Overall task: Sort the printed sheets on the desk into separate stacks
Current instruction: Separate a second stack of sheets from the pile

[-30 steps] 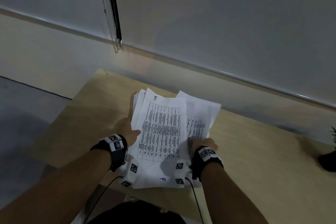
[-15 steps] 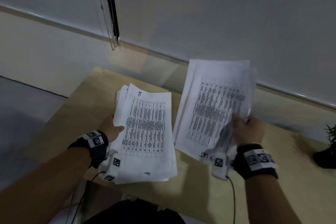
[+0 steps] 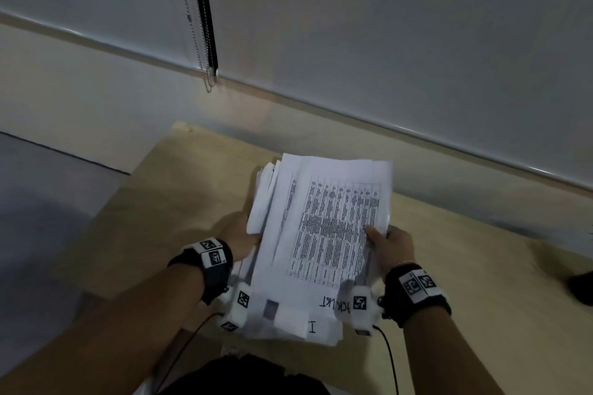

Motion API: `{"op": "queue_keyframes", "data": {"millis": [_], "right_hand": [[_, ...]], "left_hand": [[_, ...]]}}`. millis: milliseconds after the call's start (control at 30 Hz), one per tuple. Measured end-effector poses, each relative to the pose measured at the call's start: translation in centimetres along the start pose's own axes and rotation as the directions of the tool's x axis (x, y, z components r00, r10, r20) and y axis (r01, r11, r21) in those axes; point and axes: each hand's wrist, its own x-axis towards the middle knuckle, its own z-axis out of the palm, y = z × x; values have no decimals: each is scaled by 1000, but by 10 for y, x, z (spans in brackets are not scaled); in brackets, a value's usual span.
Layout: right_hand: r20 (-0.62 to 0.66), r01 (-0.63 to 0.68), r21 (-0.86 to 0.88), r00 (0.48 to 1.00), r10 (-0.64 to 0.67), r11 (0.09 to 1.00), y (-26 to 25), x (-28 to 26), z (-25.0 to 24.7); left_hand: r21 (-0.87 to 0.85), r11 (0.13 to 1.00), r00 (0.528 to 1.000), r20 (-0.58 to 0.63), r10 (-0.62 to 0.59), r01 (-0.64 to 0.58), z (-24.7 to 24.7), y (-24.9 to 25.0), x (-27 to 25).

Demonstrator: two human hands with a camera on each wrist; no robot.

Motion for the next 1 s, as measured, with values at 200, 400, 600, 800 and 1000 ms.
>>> {"op": "queue_keyframes", "data": {"millis": [200, 400, 600, 800, 1000], "right_hand": [[-48, -69, 274, 995, 86, 959, -23, 20, -24], [19, -44, -106, 999, 46, 993, -15, 12, 10], [46, -94, -325, 992, 115, 941, 7, -5, 50], [211, 26, -390, 976, 62, 920, 20, -16, 70], [207, 34, -310, 978, 33, 950, 35, -20, 68]], "left_hand": [[26, 997, 998, -12, -68, 69, 1, 7, 0], [-91, 978, 981, -46, -191, 186, 1, 11, 5], [-268, 922, 952, -40, -302, 281, 1, 17, 6], [169, 955, 970, -68, -235, 243, 23, 22, 3], [83, 996, 989, -147, -28, 41, 27, 17, 10]]}}
